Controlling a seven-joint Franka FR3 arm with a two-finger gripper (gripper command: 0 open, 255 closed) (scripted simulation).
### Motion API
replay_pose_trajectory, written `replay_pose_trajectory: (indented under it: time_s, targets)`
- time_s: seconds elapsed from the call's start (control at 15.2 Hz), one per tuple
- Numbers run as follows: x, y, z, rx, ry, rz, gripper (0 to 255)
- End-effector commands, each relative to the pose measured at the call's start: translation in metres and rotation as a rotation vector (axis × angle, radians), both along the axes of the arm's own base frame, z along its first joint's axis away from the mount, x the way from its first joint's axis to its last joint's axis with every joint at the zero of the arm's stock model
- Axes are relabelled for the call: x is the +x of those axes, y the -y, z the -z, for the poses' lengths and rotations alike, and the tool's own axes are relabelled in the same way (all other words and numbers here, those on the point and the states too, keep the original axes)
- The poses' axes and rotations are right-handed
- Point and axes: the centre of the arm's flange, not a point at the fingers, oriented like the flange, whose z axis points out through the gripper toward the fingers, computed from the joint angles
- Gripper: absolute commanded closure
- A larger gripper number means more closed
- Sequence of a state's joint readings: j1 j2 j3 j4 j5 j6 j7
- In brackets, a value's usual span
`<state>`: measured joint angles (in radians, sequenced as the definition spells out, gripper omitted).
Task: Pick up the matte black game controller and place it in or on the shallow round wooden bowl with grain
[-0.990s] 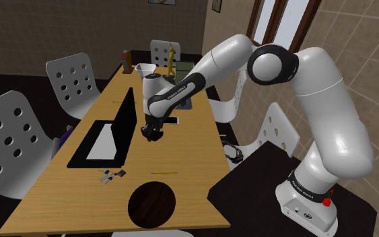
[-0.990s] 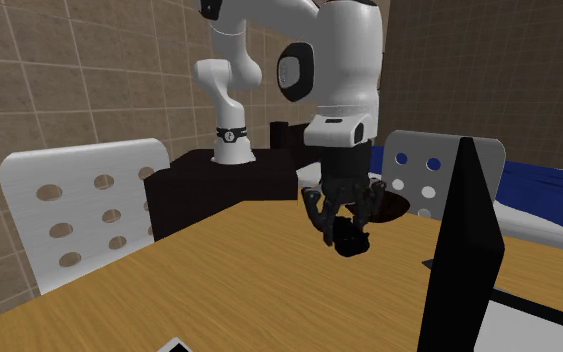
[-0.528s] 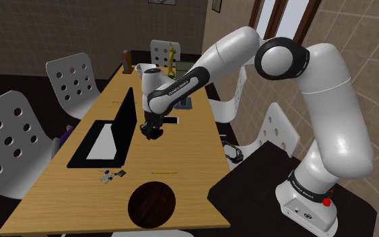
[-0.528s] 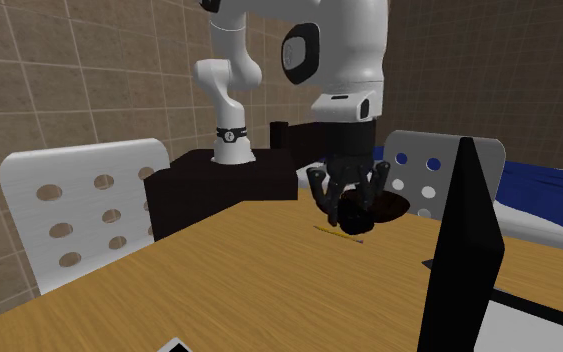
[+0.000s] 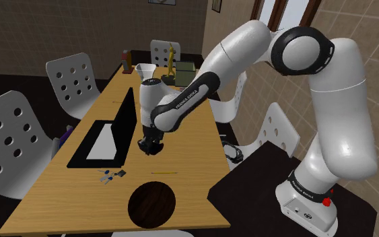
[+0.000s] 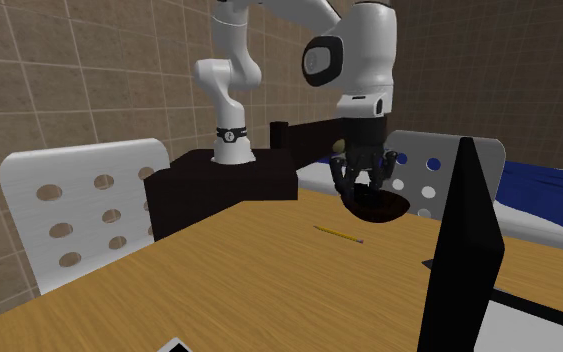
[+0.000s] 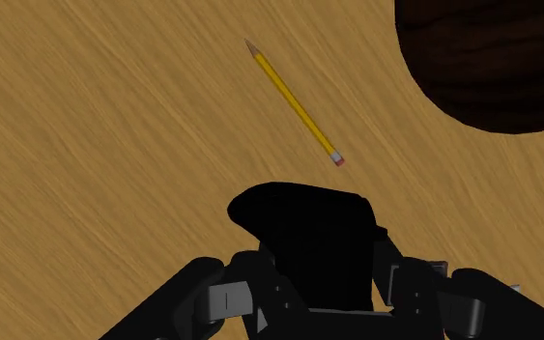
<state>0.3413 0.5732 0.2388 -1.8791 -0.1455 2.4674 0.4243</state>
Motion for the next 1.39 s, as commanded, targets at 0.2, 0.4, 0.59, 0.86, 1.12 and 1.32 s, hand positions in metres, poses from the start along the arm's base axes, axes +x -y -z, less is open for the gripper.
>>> replay_pose_trajectory:
  time_s: [0.2,0.4,0.59,0.86,1.12,1.32]
  targets:
    - [-0.059,-0.034,0.001,0.0,0.0,0.001,255]
    - [-0.093,-0.055,0.002,0.0,0.0,0.001,255]
    - [-0.126,-0.076,0.002,0.0,0.0,0.001,255]
    - [-0.171,-0.103,0.003,0.0,0.0,0.001,255]
    - [-0.188,-0.114,0.013,0.0,0.0,0.001,255]
    - [-0.188,-0.114,0.029,0.0,0.0,0.001,255]
